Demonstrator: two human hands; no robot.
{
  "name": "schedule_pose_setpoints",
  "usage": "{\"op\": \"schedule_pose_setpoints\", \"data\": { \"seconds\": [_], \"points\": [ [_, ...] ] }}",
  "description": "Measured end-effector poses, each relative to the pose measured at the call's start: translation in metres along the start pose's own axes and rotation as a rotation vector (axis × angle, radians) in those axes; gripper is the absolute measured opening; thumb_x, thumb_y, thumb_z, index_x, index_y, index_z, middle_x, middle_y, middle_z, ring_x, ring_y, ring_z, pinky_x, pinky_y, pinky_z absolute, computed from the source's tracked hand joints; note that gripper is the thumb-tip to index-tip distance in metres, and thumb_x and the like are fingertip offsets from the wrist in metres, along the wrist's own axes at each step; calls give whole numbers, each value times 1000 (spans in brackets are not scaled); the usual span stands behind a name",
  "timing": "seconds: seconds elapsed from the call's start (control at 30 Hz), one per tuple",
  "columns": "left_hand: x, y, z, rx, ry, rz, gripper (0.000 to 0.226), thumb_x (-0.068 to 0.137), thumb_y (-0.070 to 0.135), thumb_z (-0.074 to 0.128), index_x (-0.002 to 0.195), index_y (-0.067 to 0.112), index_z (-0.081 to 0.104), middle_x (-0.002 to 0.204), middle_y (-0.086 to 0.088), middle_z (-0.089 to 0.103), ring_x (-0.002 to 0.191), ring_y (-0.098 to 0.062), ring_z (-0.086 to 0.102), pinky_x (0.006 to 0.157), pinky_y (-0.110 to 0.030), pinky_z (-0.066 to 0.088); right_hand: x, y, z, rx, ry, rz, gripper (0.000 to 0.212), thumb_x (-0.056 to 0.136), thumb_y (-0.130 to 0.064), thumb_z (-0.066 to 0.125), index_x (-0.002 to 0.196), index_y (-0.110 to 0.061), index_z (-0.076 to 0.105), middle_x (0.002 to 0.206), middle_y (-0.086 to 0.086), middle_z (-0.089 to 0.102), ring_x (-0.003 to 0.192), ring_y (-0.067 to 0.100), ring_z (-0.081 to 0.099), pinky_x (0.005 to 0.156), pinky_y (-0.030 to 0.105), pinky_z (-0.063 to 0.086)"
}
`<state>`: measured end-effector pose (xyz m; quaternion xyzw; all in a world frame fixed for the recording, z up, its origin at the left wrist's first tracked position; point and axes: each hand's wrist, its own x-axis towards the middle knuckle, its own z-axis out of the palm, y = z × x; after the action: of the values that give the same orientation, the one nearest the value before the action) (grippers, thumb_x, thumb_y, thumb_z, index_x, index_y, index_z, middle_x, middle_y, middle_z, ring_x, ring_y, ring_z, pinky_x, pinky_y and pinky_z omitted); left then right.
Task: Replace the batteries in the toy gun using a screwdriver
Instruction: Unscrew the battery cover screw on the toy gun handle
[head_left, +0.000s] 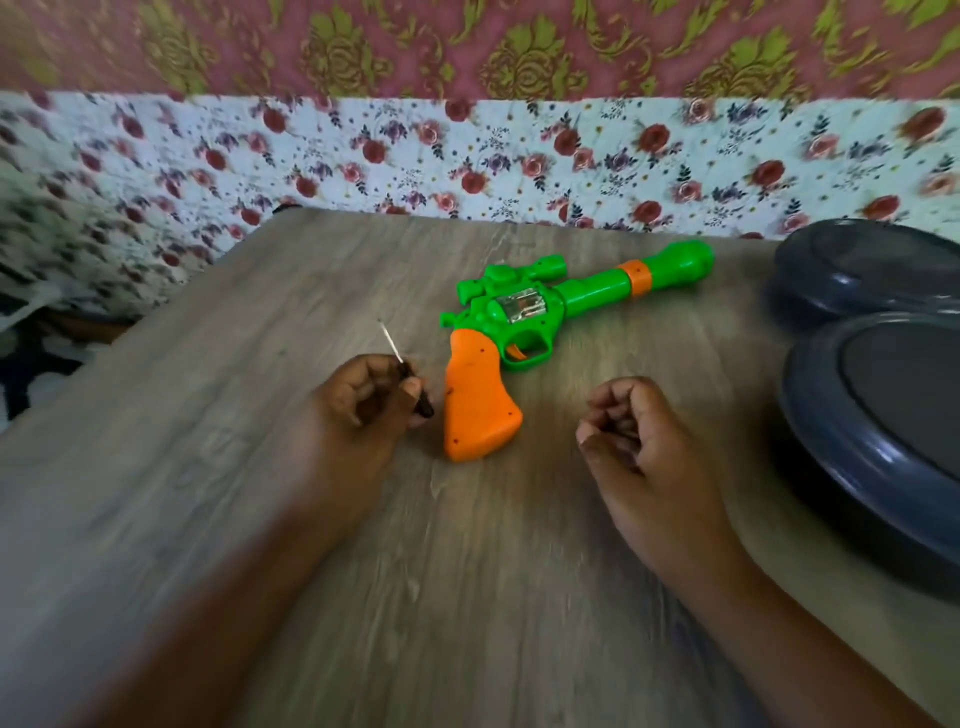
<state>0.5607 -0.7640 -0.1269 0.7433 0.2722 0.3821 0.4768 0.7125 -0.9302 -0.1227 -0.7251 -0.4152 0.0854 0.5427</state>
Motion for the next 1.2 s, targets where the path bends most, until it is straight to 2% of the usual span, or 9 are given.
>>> {"op": "schedule_pose_setpoints", "data": {
  "seconds": [0.13, 0.27, 0.33, 0.4, 0.47, 0.67, 0.93, 1.07, 1.2],
  "points": [
    [2, -3, 9, -1, 1, 21, 3, 79, 33, 63, 82, 33, 64, 75, 10, 72, 76, -12, 71, 84, -52, 55, -3, 1, 0, -65, 22, -36, 9, 87, -11, 57, 91, -18, 53, 82, -11, 56, 77, -8, 55, 66, 3, 41],
    [-4, 6, 11, -60, -7, 51, 14, 65, 51, 66, 75, 41, 67, 74, 7, 73, 79, -23, 71, 83, -57, 54, -11, -7, 2, -102, 90, -59, 6, 88, -12, 55, 82, -13, 57, 76, -2, 62, 71, 4, 57, 65, 17, 44],
    [-5, 12, 14, -57, -19, 89, 13, 68, 50, 66, 76, 39, 66, 75, 7, 73, 79, -21, 71, 81, -53, 56, -13, -12, 5, -79, 83, -46, 10, 89, -14, 54, 81, -11, 57, 77, 7, 64, 72, 16, 60, 68, 30, 47],
    [-2, 19, 15, -82, -34, 142, 8, 73, 40, 71, 76, 35, 66, 73, 9, 72, 73, -12, 69, 75, -41, 56, -12, -22, 12, -67, 75, -75, 13, 90, -16, 54, 78, -10, 57, 75, 11, 64, 70, 21, 60, 66, 35, 47],
    [-14, 42, 3, -192, -57, 214, 9, 77, 22, 72, 80, 28, 66, 73, 9, 72, 72, -6, 67, 72, -32, 53, -21, -45, 15, -17, 95, -115, 21, 91, -21, 53, 77, -7, 59, 72, 12, 64, 66, 22, 57, 64, 35, 46],
    [-31, 58, 24, -425, -238, 172, 16, 81, -10, 62, 86, 5, 63, 74, -3, 72, 70, -10, 69, 64, -20, 56, -19, -45, 12, 332, -71, 158, 47, 97, -36, 37, 80, -1, 63, 55, 2, 59, 47, 11, 52, 45, 22, 41],
    [-33, 44, 31, -265, -259, 164, 27, 77, -12, 66, 81, 15, 69, 75, 1, 72, 75, -15, 69, 75, -30, 58, -28, -38, 22, 439, -30, 176, 37, 94, -31, 47, 68, -13, 65, 52, 0, 56, 45, 8, 45, 44, 17, 35],
    [-28, 43, 31, -208, -294, 128, 36, 73, -14, 70, 86, 19, 67, 83, 4, 71, 84, -9, 67, 79, -25, 56, -18, -37, 11, 696, 91, 372, 33, 93, -29, 49, 71, -10, 64, 47, -3, 53, 39, 7, 43, 42, 19, 34],
    [-20, 41, 32, -35, -93, 164, 37, 79, -10, 66, 77, 28, 64, 80, 10, 66, 72, 3, 62, 68, -15, 50, -7, -33, -11, 902, 232, 454, 29, 96, -26, 45, 77, -8, 58, 41, -5, 52, 34, 4, 44, 37, 16, 37]
  ]
}}
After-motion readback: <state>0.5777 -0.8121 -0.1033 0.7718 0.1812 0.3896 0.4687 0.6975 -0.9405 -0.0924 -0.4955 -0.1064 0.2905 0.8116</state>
